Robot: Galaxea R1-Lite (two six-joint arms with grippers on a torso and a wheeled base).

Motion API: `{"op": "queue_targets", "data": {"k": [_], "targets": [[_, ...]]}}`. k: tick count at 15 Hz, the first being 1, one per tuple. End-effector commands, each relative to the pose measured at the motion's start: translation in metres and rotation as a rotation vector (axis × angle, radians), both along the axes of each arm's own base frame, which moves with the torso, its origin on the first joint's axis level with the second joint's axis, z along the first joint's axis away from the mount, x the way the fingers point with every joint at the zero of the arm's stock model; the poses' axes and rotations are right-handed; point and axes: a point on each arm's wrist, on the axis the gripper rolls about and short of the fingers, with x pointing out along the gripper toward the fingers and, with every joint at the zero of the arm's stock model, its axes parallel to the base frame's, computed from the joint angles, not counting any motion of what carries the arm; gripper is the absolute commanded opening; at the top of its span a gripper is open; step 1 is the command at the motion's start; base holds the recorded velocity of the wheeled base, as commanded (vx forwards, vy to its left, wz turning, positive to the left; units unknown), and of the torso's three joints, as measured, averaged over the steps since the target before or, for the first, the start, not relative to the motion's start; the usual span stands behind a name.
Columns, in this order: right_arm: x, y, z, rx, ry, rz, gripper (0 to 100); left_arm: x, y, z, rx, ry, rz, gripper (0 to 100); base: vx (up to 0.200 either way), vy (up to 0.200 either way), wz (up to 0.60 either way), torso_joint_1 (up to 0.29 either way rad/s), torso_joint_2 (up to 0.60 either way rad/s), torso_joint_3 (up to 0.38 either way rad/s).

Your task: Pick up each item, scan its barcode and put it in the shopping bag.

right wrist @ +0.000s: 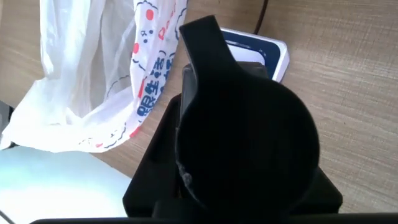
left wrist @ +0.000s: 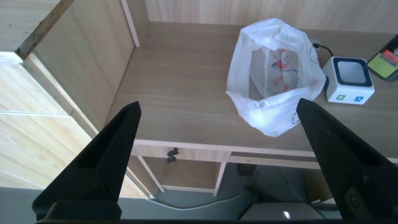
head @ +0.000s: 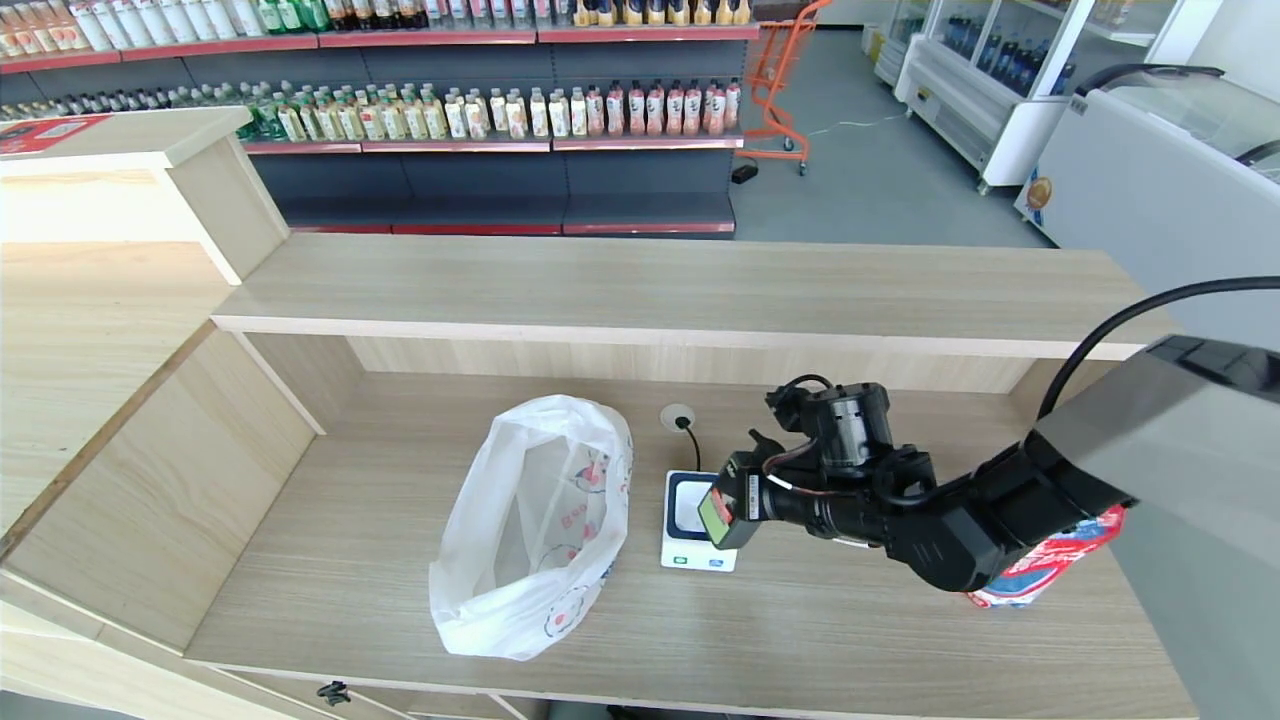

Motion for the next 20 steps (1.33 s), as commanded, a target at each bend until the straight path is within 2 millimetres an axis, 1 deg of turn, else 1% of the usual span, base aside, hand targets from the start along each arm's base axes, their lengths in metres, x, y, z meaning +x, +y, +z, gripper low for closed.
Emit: {"op": "queue_targets", "data": {"k": [1, 5, 10, 12, 15, 17, 20], "targets": [[0.006, 0.008, -0.013, -0.019, 0.011, -0.003, 0, 0.000, 0.000, 0.000, 0.000, 0.000, 0.000, 100, 0.000, 0.000, 0.00, 0.000, 0.00, 0.000], [0.012, 0.007, -0.023, -0.037, -0.003, -0.002, 0, 0.000, 0.000, 0.000, 0.000, 0.000, 0.000, 100, 0.000, 0.000, 0.00, 0.000, 0.00, 0.000], [0.019, 0.013, -0.034, -0.020, -0.032, 0.004, 0, 0.000, 0.000, 0.000, 0.000, 0.000, 0.000, 100, 0.000, 0.000, 0.00, 0.000, 0.00, 0.000], [0.023, 0.016, -0.035, -0.015, -0.041, 0.004, 0, 0.000, 0.000, 0.000, 0.000, 0.000, 0.000, 100, 0.000, 0.000, 0.00, 0.000, 0.00, 0.000], [0.026, 0.018, -0.044, -0.005, -0.057, 0.005, 0, 0.000, 0.000, 0.000, 0.000, 0.000, 0.000, 100, 0.000, 0.000, 0.00, 0.000, 0.00, 0.000], [0.027, 0.019, -0.046, -0.006, -0.055, 0.006, 0, 0.000, 0.000, 0.000, 0.000, 0.000, 0.000, 100, 0.000, 0.000, 0.00, 0.000, 0.00, 0.000], [0.030, 0.020, -0.044, 0.003, -0.064, 0.005, 0, 0.000, 0.000, 0.000, 0.000, 0.000, 0.000, 100, 0.000, 0.000, 0.00, 0.000, 0.00, 0.000]]}}
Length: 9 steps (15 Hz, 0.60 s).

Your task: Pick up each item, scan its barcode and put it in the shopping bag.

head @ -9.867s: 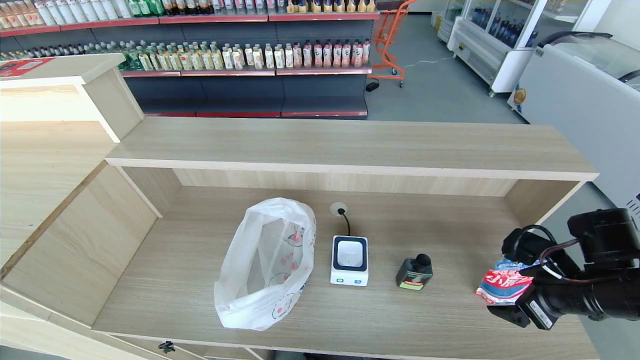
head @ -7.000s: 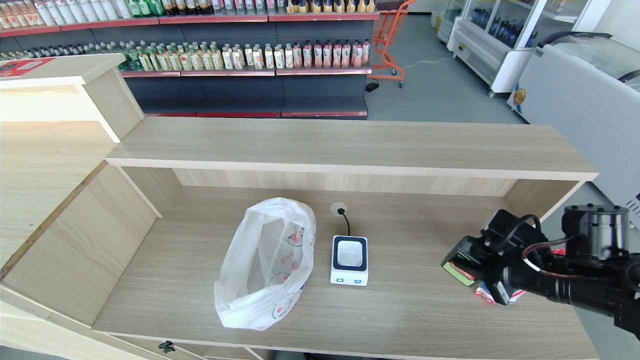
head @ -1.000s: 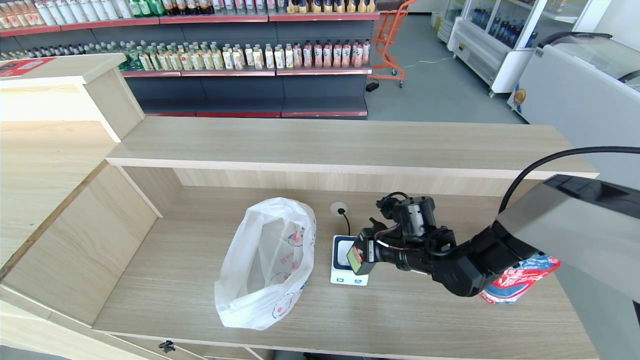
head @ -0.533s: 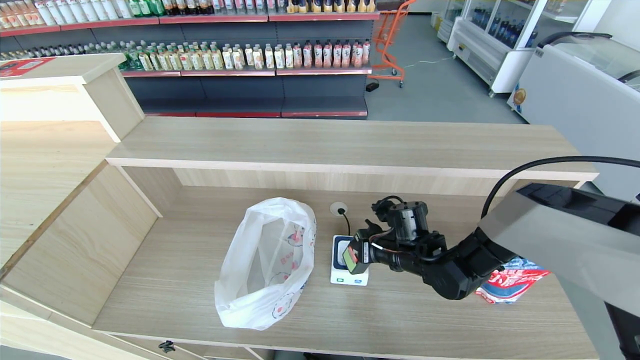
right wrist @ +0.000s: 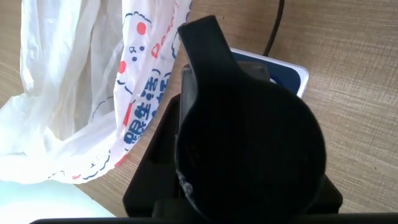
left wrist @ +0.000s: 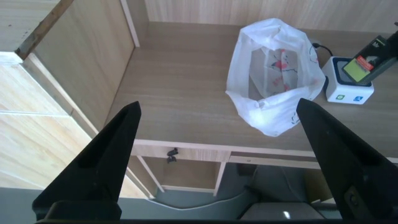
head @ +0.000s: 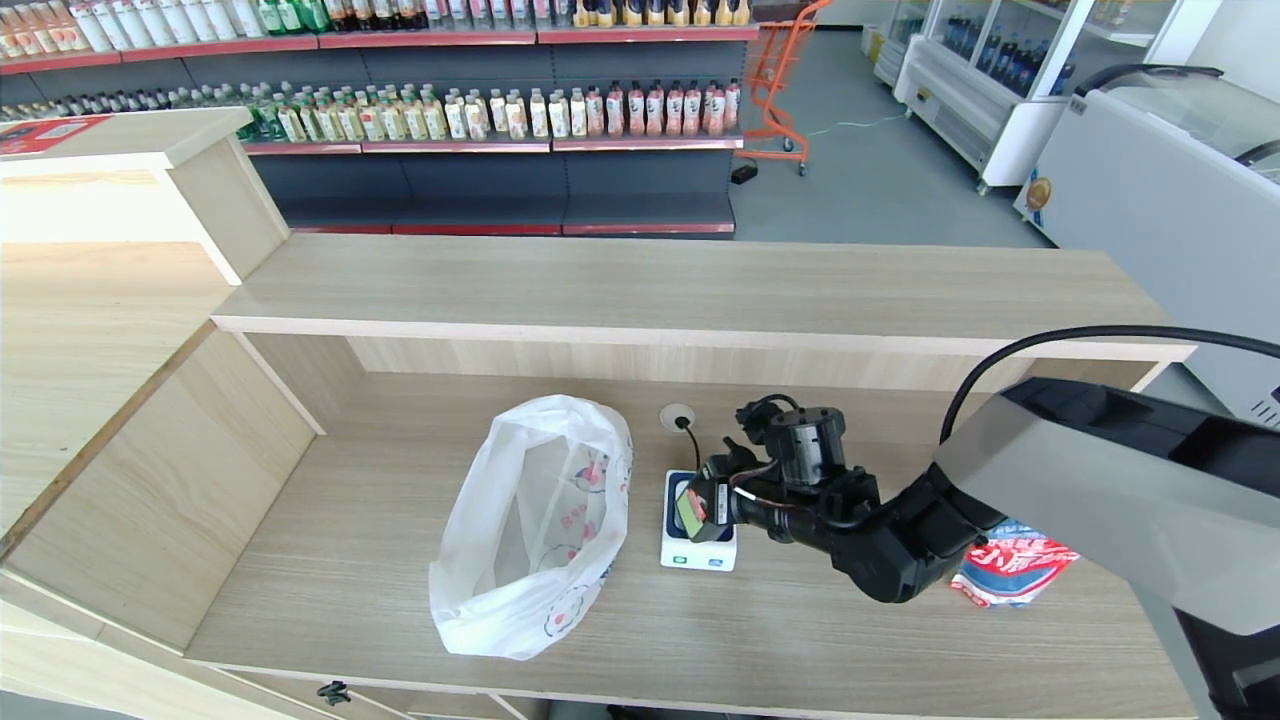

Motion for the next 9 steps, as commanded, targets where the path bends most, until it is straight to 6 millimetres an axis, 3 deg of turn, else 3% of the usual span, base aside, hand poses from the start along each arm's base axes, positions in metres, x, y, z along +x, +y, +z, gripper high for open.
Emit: {"op": "queue_targets", "data": {"k": [1, 3, 4, 5, 6, 7, 8, 9], "targets": [[0.001, -0.001, 0.007, 0.016, -0.011, -0.003, 0, 0.000, 0.000, 0.000, 0.000, 0.000, 0.000, 100, 0.000, 0.000, 0.00, 0.000, 0.00, 0.000], [-0.005, -0.003, 0.045, 0.108, -0.054, -0.018, 0, 0.000, 0.000, 0.000, 0.000, 0.000, 0.000, 100, 0.000, 0.000, 0.00, 0.000, 0.00, 0.000], [-0.020, -0.012, 0.098, 0.198, -0.116, -0.030, 0, 0.000, 0.000, 0.000, 0.000, 0.000, 0.000, 100, 0.000, 0.000, 0.00, 0.000, 0.00, 0.000], [-0.031, -0.021, 0.120, 0.208, -0.132, -0.036, 0, 0.000, 0.000, 0.000, 0.000, 0.000, 0.000, 100, 0.000, 0.000, 0.00, 0.000, 0.00, 0.000], [-0.053, -0.045, 0.156, 0.208, -0.132, -0.045, 0, 0.000, 0.000, 0.000, 0.000, 0.000, 0.000, 100, 0.000, 0.000, 0.00, 0.000, 0.00, 0.000], [-0.074, -0.064, 0.180, 0.206, -0.145, -0.030, 0, 0.000, 0.000, 0.000, 0.000, 0.000, 0.000, 100, 0.000, 0.000, 0.00, 0.000, 0.00, 0.000], [-0.082, -0.071, 0.186, 0.188, -0.157, -0.023, 0, 0.000, 0.000, 0.000, 0.000, 0.000, 0.000, 100, 0.000, 0.000, 0.00, 0.000, 0.00, 0.000], [-0.103, -0.095, 0.188, 0.073, -0.203, -0.017, 0, 0.000, 0.000, 0.000, 0.000, 0.000, 0.000, 100, 0.000, 0.000, 0.00, 0.000, 0.00, 0.000]]}}
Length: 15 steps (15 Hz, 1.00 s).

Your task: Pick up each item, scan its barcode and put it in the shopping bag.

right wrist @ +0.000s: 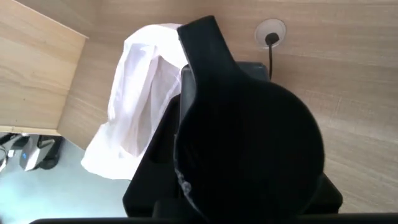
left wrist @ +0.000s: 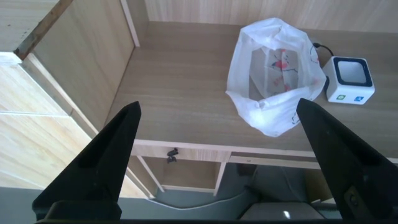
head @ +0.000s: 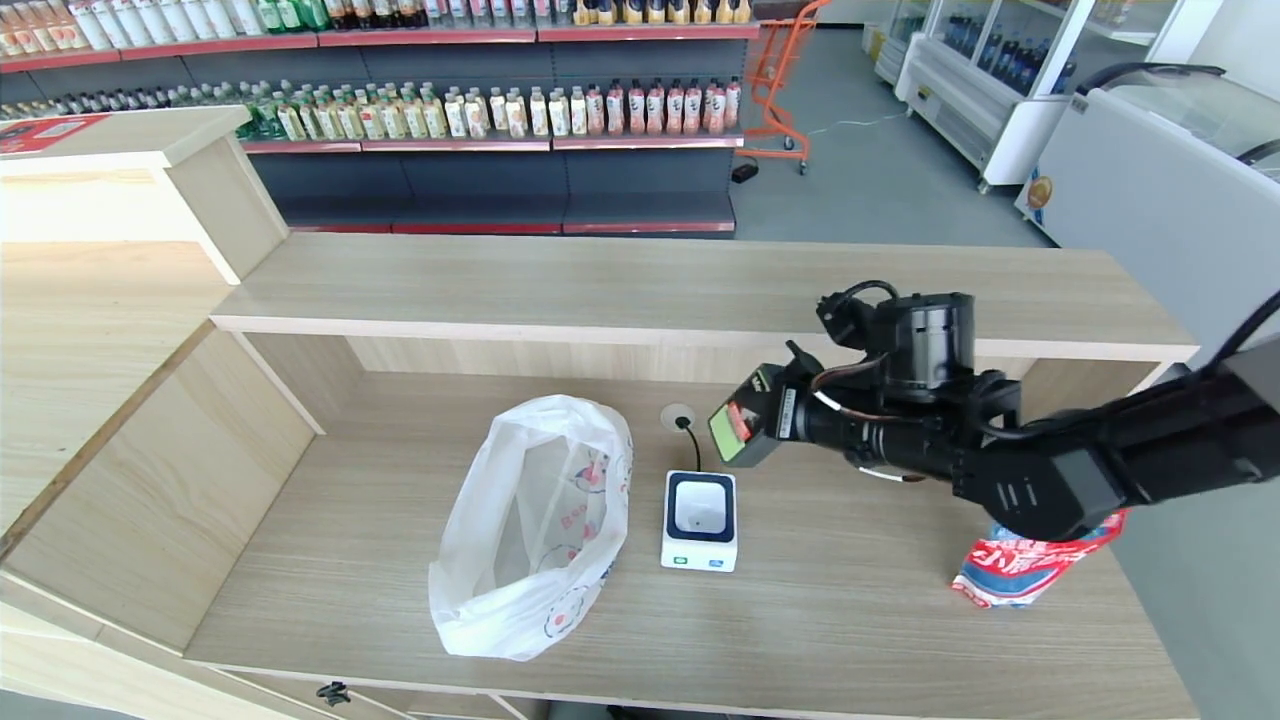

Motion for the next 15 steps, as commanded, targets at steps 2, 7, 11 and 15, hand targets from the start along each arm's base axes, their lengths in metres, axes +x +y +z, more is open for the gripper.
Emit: {"op": "queue_targets", "data": {"k": [2, 7, 11, 15], "targets": [[-0.074, -0.066, 0.055, -0.096, -0.135, -0.023, 0, 0.000, 0.000, 0.000, 0.000, 0.000, 0.000, 100, 0.000, 0.000, 0.00, 0.000, 0.00, 0.000], [-0.111, -0.096, 0.056, -0.063, -0.063, -0.109, 0, 0.000, 0.000, 0.000, 0.002, 0.000, 0.000, 100, 0.000, 0.000, 0.00, 0.000, 0.00, 0.000], [-0.122, -0.098, 0.058, -0.027, -0.022, -0.115, 0, 0.000, 0.000, 0.000, 0.000, 0.000, 0.000, 100, 0.000, 0.000, 0.00, 0.000, 0.00, 0.000], [-0.120, -0.099, 0.056, -0.007, 0.000, -0.127, 0, 0.000, 0.000, 0.000, 0.002, 0.000, 0.000, 100, 0.000, 0.200, 0.00, 0.000, 0.00, 0.008]]}}
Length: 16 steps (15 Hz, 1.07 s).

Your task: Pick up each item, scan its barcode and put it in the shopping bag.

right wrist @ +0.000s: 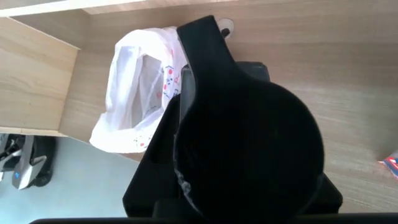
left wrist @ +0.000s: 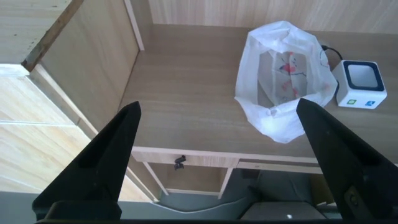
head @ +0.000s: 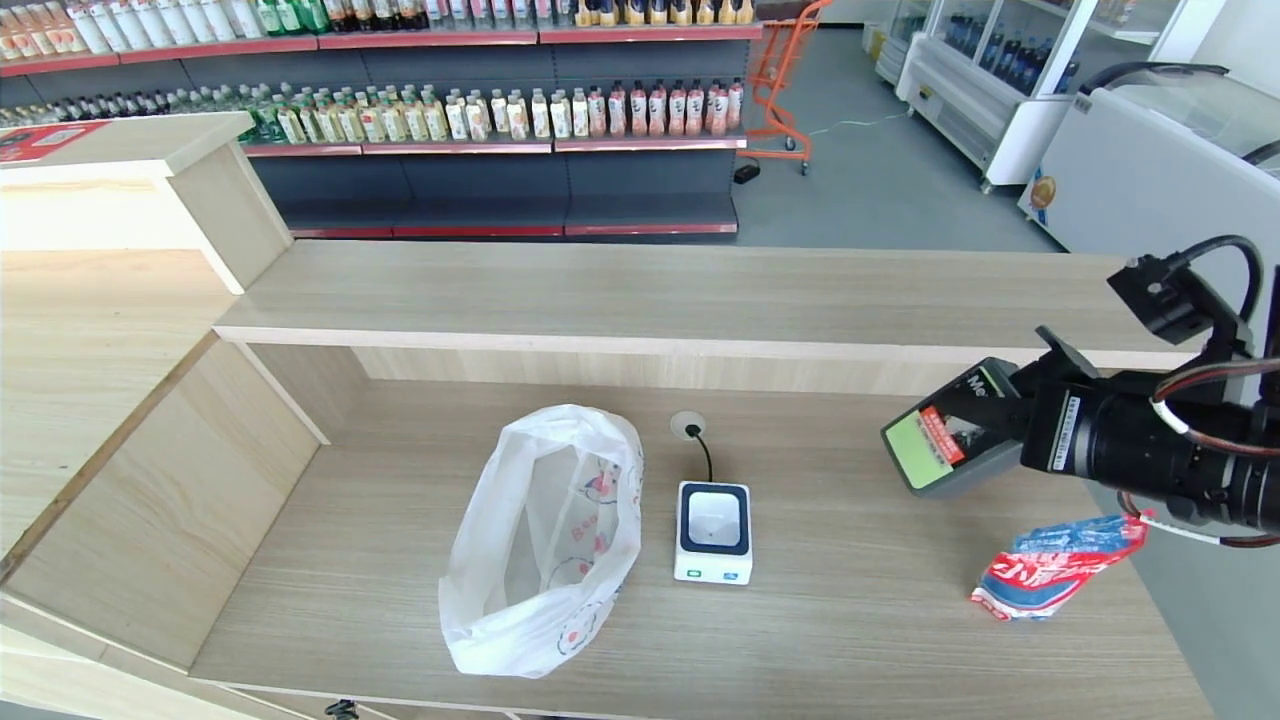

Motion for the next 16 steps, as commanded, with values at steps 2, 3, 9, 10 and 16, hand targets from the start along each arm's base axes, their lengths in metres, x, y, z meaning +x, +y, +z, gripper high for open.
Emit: {"op": "queue_targets", "data": {"k": [2, 3, 9, 10, 16], "targets": [[0.003, 0.003, -0.003, -0.002, 0.009, 0.010, 0, 0.000, 0.000, 0.000, 0.000, -0.001, 0.002, 100, 0.000, 0.200, 0.00, 0.022, 0.02, -0.002], [0.006, 0.005, -0.005, -0.006, 0.021, 0.014, 0, 0.000, 0.000, 0.000, 0.003, -0.001, 0.002, 100, 0.000, 0.200, 0.00, -0.017, 0.00, 0.002], [0.066, 0.051, -0.041, -0.117, 0.127, 0.107, 0, 0.000, 0.000, 0.000, -0.002, -0.001, 0.002, 100, 0.000, 0.000, 0.00, 0.000, 0.00, 0.000], [0.077, 0.063, -0.050, -0.145, 0.138, 0.137, 0, 0.000, 0.000, 0.000, -0.002, -0.001, 0.002, 100, 0.000, 0.000, 0.00, 0.000, 0.00, 0.000], [0.127, 0.137, -0.114, -0.254, 0.200, 0.249, 0, 0.000, 0.000, 0.000, -0.002, -0.001, 0.002, 100, 0.000, 0.000, 0.00, 0.000, 0.00, 0.000]]}}
